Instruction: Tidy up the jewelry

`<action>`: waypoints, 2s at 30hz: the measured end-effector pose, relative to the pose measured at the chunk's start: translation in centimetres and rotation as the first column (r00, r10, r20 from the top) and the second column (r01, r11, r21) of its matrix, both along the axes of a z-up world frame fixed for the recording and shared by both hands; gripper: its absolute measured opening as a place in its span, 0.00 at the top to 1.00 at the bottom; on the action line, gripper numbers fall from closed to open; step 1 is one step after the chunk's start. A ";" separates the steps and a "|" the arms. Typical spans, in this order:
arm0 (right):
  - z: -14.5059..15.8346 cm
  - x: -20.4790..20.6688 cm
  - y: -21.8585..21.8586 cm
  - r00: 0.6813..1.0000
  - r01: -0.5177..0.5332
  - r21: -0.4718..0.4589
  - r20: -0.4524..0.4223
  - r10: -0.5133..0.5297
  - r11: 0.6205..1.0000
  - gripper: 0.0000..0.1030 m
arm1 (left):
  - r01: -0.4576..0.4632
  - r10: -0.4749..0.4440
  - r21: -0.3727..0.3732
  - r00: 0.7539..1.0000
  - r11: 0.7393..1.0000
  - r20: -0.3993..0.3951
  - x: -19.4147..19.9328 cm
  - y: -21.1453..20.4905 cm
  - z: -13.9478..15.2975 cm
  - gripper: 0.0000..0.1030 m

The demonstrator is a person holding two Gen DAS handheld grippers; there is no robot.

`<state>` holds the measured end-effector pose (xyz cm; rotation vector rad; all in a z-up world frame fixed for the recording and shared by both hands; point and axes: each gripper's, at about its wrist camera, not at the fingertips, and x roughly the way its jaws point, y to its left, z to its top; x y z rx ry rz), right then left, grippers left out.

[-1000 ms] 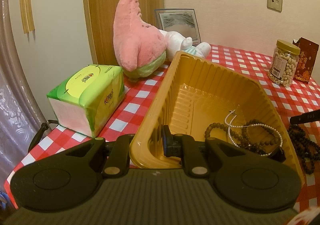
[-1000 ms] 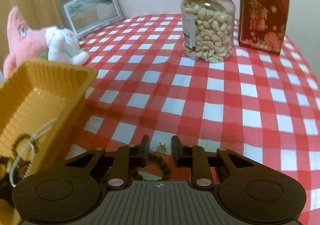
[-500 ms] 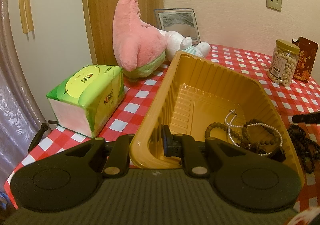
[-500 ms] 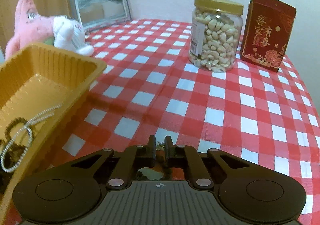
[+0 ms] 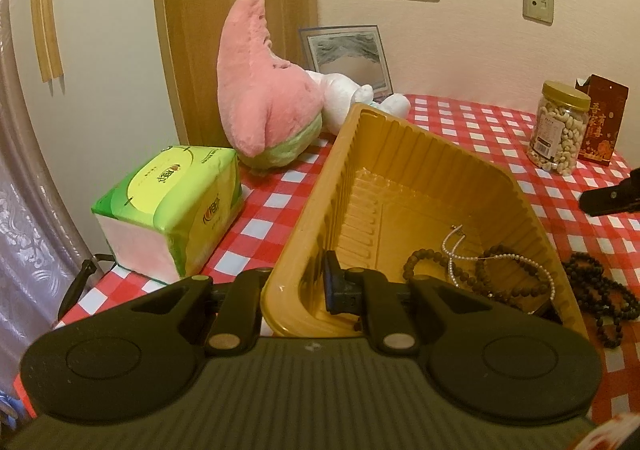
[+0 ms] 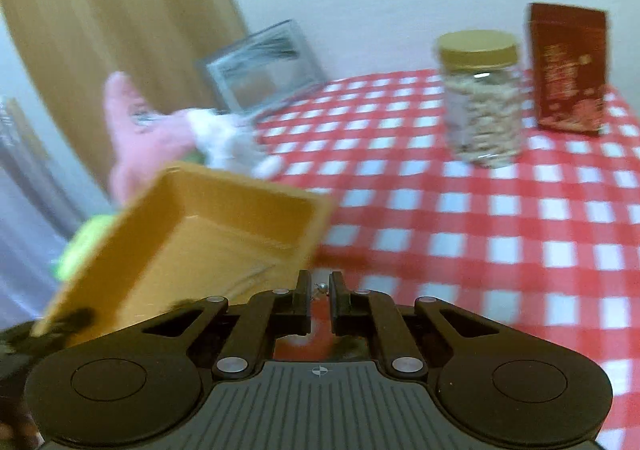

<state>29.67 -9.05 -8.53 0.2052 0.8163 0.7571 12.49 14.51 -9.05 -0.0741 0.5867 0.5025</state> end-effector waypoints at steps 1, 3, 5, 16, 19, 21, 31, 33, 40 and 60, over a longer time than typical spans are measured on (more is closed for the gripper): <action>0.1 -0.3 0.6 1.000 -0.022 0.014 -0.012 0.023 1.000 0.92 | 0.000 0.000 0.000 1.000 1.000 0.000 0.0 0.0 0.0 0.89; 0.3 -1.1 1.9 0.997 -0.067 0.041 -0.037 0.069 0.997 0.92 | 0.002 -0.002 0.002 1.000 1.000 0.004 0.0 -0.1 0.1 0.89; 0.2 -1.7 3.3 0.990 -0.119 0.056 -0.065 0.123 0.991 0.92 | 0.003 -0.003 0.004 1.000 1.000 0.005 -0.1 -0.2 0.2 0.89; -1.1 -3.2 6.3 0.964 -0.189 0.062 -0.179 0.197 0.980 0.92 | 0.009 -0.009 -0.001 1.000 1.000 0.000 -0.1 0.0 0.2 0.90; -0.9 -3.1 6.2 0.966 -0.177 0.071 -0.176 0.187 0.982 0.91 | 0.012 -0.012 -0.003 1.000 1.000 -0.001 -0.1 0.0 0.2 0.90; -0.7 -3.0 5.9 0.967 -0.170 0.080 -0.179 0.182 0.982 0.90 | 0.014 -0.014 -0.004 1.000 1.000 -0.002 -0.1 0.1 0.2 0.90; 0.6 -3.1 4.2 0.981 -0.115 0.090 -0.146 0.127 0.989 0.73 | 0.017 -0.017 -0.004 1.000 1.000 -0.004 -0.1 0.2 0.1 0.90; 0.8 -3.1 3.9 0.985 -0.102 0.082 -0.134 0.112 0.991 0.70 | 0.016 -0.016 -0.005 1.000 1.000 -0.003 -0.1 0.2 0.1 0.90; 1.4 -3.4 2.1 0.995 -0.050 0.043 -0.082 0.053 0.998 0.52 | 0.015 -0.015 -0.005 1.000 1.000 -0.005 -0.1 0.3 0.1 0.90; -2.5 -4.3 -9.0 0.983 0.145 -0.186 -0.083 -0.163 0.972 0.38 | 0.016 -0.015 0.018 1.000 1.000 -0.016 0.1 -0.2 0.2 0.89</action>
